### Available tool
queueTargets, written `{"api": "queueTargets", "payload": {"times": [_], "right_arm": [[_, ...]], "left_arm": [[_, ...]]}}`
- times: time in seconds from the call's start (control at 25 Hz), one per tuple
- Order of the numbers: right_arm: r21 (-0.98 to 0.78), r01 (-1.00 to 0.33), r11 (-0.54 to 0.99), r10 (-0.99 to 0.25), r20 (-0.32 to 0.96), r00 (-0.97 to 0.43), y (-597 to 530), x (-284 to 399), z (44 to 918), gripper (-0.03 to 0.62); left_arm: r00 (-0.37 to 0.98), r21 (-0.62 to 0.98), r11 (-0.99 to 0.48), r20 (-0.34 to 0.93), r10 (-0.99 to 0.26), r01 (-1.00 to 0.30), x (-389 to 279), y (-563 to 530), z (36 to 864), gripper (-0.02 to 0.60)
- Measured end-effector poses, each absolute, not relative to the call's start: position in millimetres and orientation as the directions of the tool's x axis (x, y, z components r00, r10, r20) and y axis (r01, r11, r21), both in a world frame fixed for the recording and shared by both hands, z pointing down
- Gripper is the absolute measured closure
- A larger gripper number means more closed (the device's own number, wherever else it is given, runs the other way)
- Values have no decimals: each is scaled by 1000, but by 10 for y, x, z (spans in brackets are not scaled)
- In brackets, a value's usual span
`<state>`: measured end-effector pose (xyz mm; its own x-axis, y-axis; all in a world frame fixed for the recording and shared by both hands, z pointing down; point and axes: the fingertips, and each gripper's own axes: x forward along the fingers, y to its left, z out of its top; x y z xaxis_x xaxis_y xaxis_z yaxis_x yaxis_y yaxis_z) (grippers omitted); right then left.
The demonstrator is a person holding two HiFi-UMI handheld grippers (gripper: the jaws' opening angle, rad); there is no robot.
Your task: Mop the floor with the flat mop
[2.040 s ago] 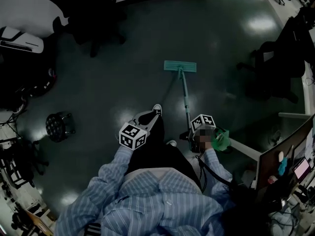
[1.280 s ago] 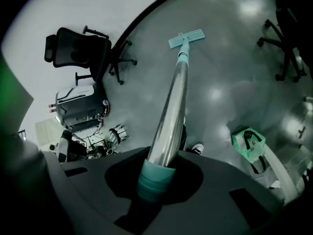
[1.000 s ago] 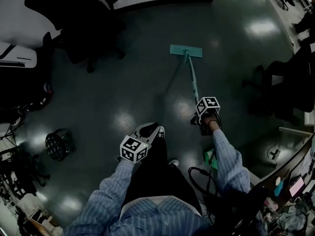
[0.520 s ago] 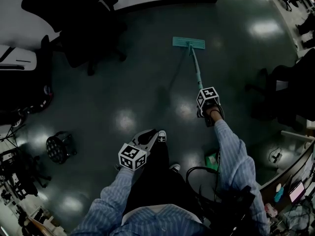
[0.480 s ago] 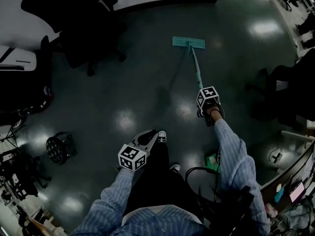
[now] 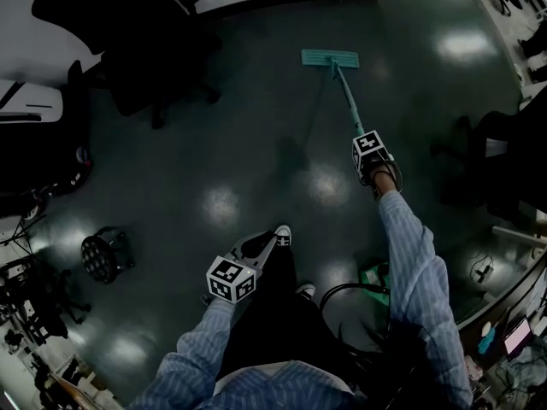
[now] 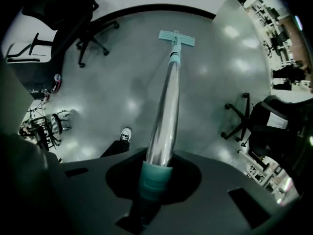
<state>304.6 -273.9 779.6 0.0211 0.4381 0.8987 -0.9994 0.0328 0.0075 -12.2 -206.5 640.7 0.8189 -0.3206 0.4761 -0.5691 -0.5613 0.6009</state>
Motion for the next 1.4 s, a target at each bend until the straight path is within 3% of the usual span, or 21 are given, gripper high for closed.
{"api": "queueTargets", "payload": {"times": [0.24,0.56,1.4], "right_arm": [[24,-1000,-2,402,915,21,-2728,3138,7818,554],[-89,-974,-209,288,946,-148,-2751,2988,7735,562],[-274,-905,-325,229,906,-357,-978,2395,7498,562]], "left_arm": [[806,594,-549,487,-336,-588,-202,-2093,6422,537],[793,592,-528,483,-373,-609,-228,-2114,6337,537],[796,564,-563,453,-401,-604,-231,-1336,5979,537]]}}
